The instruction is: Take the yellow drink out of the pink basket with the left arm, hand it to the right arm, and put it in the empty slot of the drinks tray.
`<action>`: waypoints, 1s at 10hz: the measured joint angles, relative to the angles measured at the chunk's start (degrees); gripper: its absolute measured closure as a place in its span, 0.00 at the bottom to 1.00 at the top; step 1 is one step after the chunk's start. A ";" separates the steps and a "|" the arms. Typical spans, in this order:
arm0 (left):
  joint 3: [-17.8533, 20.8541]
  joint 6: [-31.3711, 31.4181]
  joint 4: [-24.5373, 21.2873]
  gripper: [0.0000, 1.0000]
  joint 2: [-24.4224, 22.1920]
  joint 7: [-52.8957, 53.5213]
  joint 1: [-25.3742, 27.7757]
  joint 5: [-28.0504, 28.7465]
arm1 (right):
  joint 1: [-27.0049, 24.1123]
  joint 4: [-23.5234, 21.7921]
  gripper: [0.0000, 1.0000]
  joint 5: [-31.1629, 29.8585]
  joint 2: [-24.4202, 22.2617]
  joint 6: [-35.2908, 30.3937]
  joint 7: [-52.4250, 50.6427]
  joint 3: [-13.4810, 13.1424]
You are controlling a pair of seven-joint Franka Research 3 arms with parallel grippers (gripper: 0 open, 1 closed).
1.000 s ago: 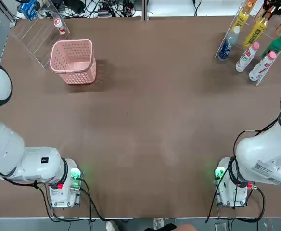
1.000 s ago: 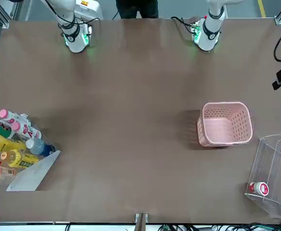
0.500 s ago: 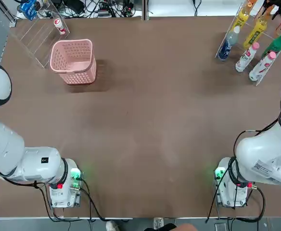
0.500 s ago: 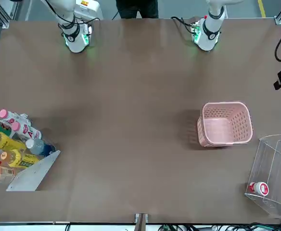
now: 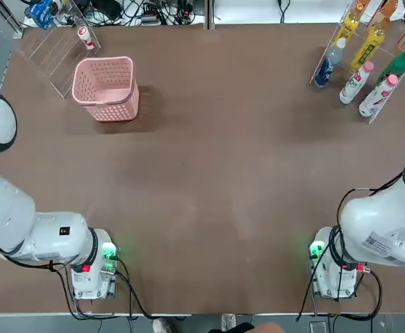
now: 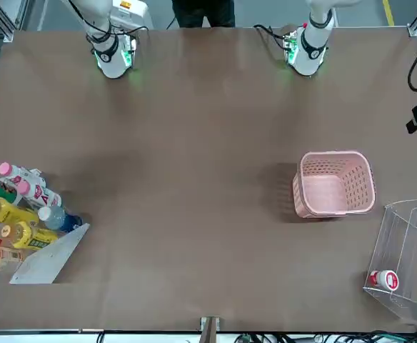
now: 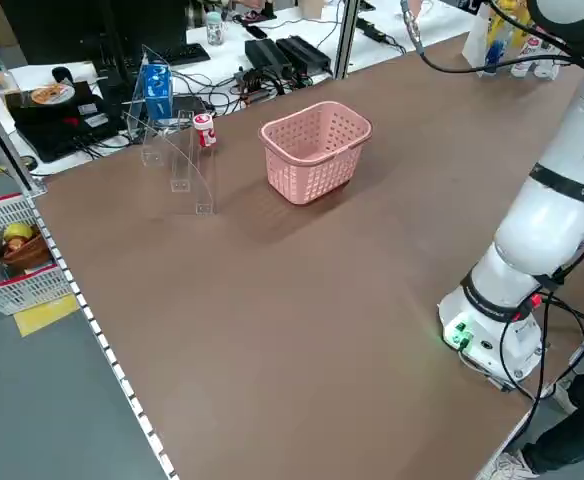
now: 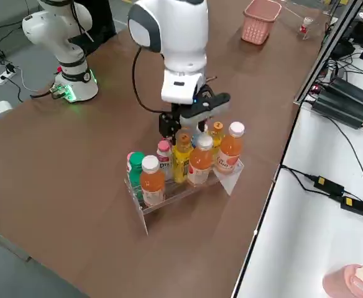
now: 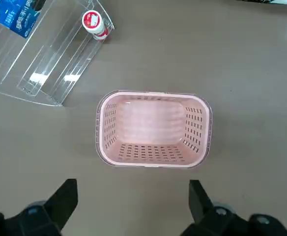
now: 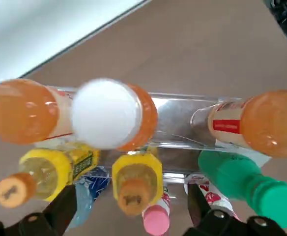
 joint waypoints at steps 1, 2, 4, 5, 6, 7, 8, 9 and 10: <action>0.07 0.00 0.00 0.00 0.00 0.00 0.00 0.00 | 0.00 -1.66 0.00 0.00 -2.91 -0.25 -1.96 0.32; 0.08 0.00 0.00 0.00 0.00 0.02 -0.01 0.00 | 0.08 -4.19 0.00 0.01 -6.87 -0.69 -4.05 0.96; 0.12 0.00 0.00 0.00 0.00 0.03 -0.04 0.00 | 2.37 -7.75 0.00 0.09 -14.41 -8.35 -5.68 1.94; 0.15 0.00 0.00 0.00 0.00 0.03 -0.04 0.00 | 5.00 -7.63 0.00 0.12 -16.95 -13.37 -5.75 2.06; 0.15 0.00 0.00 0.00 0.00 0.03 -0.06 0.00 | 8.27 -7.47 0.00 0.14 -19.24 -16.15 -5.72 2.13; 0.16 0.00 0.00 0.00 0.00 0.03 -0.05 0.00 | 11.07 -7.33 0.00 0.18 -21.24 -18.15 -5.68 2.25; 0.18 -0.04 0.00 0.00 0.00 0.03 -0.05 0.00 | 12.71 -7.13 0.00 1.04 -22.65 -20.38 -5.67 2.34; 0.19 -0.13 0.00 0.00 0.00 0.03 -0.05 0.00 | 13.81 -6.80 0.00 2.25 -23.40 -21.79 -5.67 2.35; 0.20 -0.23 0.00 0.00 0.00 0.03 -0.05 0.00 | 14.80 -6.57 0.00 2.89 -23.61 -22.15 -5.68 2.32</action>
